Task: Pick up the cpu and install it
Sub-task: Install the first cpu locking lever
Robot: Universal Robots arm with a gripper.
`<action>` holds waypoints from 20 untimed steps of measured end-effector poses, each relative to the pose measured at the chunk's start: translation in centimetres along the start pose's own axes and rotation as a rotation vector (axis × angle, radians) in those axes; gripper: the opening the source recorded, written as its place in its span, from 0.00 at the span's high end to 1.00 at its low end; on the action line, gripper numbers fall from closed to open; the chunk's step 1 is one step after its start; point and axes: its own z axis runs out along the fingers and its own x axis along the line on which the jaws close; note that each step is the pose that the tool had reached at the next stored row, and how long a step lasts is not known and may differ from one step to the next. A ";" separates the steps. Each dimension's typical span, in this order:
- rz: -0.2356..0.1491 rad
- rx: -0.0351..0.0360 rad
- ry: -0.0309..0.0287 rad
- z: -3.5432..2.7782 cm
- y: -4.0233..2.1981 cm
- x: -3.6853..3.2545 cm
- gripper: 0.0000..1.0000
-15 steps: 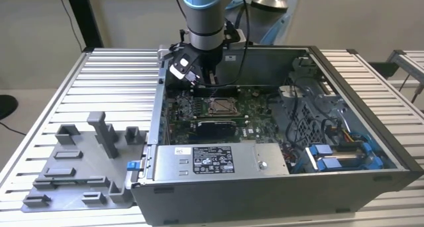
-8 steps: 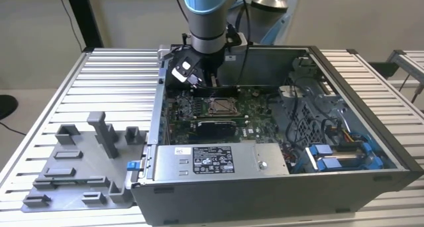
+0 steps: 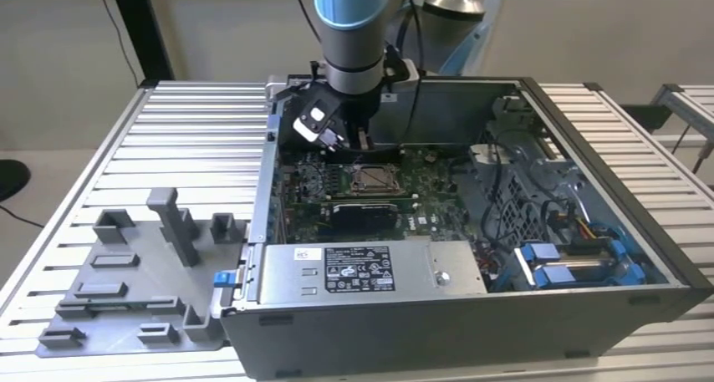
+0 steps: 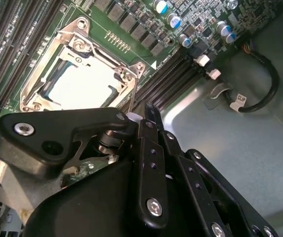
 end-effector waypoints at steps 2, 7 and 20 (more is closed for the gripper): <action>0.000 0.0000 0.0000 0.10 0.18 -0.05 1.00; 0.001 -0.0003 0.0000 0.49 0.34 -0.20 1.00; 0.002 -0.0003 -0.0005 1.40 1.38 -0.64 1.00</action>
